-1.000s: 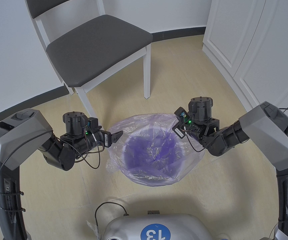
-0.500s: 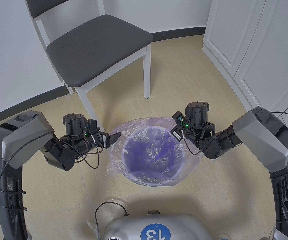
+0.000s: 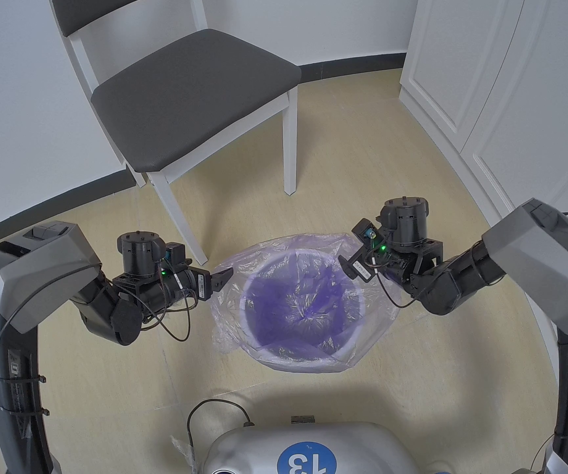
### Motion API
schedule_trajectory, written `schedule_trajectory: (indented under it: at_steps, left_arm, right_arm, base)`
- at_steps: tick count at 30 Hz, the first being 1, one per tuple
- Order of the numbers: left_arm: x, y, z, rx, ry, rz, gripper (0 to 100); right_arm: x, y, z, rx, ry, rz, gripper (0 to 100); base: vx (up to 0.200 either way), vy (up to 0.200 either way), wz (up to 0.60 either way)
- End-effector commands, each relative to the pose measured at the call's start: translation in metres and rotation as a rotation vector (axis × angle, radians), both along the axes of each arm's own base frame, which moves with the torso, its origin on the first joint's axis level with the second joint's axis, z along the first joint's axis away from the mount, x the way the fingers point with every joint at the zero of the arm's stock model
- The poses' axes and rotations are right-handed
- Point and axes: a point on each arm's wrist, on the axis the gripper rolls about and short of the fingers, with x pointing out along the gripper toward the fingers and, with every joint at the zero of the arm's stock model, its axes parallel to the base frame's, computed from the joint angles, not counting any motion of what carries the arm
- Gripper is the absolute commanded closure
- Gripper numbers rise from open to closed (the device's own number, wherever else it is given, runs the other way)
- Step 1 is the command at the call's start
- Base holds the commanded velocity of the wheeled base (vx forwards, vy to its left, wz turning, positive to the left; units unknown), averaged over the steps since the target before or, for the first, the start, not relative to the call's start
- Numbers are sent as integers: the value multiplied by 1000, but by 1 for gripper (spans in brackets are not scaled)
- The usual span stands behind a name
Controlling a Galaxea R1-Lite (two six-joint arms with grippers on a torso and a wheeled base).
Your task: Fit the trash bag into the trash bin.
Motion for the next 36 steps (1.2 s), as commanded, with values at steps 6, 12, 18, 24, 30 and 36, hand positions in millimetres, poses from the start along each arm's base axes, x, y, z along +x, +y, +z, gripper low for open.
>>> schedule_trajectory:
  at_steps: [6,12,18,24,30,36]
  left_arm:
    - [-4,12,11,-2,-17,26,0]
    - [4,14,5,-1,-13,35,0]
    - [9,16,-4,3,2,39,0]
    - [10,15,-11,20,32,36,0]
    - [17,15,-3,23,39,39,0]
    - [16,18,-5,27,61,47,0]
  right_arm:
    - [-16,-28,17,-6,13,-41,0]
    - [1,-30,-3,-12,30,-61,0]
    - [15,-28,-14,-7,28,-72,0]
    - [26,-34,-12,13,15,-101,0]
    - [26,-39,-25,24,58,-124,0]
    - [26,-39,-35,26,77,-128,0]
  base:
    - [0,0,0]
    - [0,0,0]
    - [0,0,0]
    - [0,0,0]
    - [0,0,0]
    - [0,0,0]
